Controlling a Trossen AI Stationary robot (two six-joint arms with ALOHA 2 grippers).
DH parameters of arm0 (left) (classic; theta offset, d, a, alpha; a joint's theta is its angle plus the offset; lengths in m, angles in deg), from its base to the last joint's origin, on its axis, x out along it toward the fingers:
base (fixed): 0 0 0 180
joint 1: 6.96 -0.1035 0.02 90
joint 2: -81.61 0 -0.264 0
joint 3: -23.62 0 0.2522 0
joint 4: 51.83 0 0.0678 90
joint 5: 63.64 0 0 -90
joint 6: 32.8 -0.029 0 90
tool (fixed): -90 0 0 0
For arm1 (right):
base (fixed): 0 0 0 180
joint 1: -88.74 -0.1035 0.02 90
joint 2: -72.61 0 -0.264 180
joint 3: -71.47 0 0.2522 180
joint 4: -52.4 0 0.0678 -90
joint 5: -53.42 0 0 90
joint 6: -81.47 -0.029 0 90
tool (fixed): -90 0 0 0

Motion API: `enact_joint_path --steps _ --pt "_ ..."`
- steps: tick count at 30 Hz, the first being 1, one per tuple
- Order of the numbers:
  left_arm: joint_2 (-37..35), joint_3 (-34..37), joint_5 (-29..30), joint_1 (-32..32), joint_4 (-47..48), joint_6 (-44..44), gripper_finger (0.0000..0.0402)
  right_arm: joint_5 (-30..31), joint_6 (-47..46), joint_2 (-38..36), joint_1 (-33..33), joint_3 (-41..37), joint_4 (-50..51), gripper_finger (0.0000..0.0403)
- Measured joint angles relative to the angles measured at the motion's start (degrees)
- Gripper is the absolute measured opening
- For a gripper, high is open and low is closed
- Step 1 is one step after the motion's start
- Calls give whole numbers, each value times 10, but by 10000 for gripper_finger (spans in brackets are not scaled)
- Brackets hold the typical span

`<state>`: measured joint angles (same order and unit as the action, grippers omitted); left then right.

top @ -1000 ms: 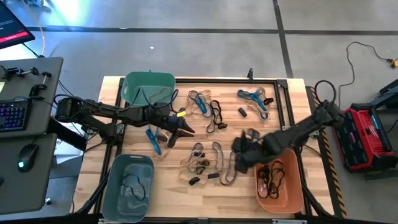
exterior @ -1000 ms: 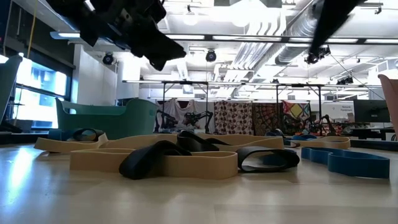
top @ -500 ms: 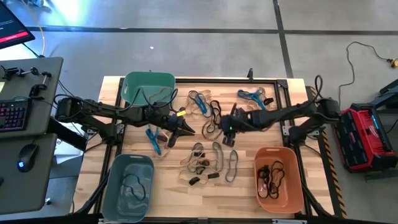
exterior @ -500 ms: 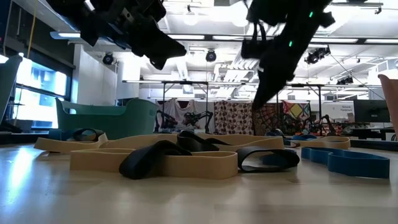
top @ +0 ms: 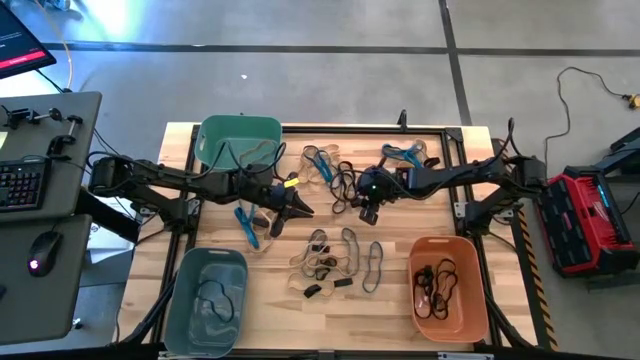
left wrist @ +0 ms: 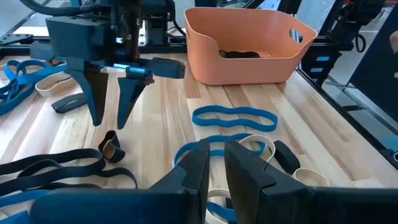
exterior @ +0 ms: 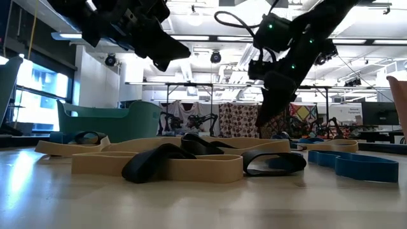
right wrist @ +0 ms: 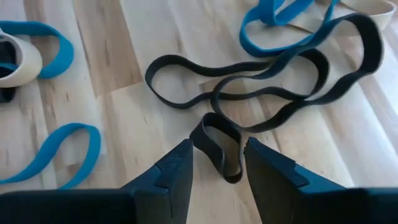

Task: Sort rubber bands into baskets
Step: Put the black rubber band into the orange bin

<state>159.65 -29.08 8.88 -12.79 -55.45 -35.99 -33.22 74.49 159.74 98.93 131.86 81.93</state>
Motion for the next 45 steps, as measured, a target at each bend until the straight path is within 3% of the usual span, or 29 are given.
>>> enact_joint_path --steps 5,10,15,19,23,30,34,38,45 --pt "0 0 0 -1 0 0 39 -13 0 18 1 0 -5 146" --pt "0 0 1 2 0 0 39 -21 -18 42 1 0 -7 195" --pt "0 0 1 3 -1 1 39 26 -4 46 1 0 -8 240" --pt "0 0 1 4 0 0 39 36 18 48 2 0 -9 247" --pt "0 0 1 4 -1 -4 39 9 29 66 8 0 -13 241" --pt "0 0 1 4 -1 -5 39 22 24 92 11 0 -41 191" --pt "0 0 1 2 -1 -5 39 21 39 92 11 0 -44 115" --pt "0 0 1 2 -1 -4 39 -17 40 88 11 0 -39 21" --pt "0 0 1 2 -8 2 39 -15 21 40 -26 58 79 7"
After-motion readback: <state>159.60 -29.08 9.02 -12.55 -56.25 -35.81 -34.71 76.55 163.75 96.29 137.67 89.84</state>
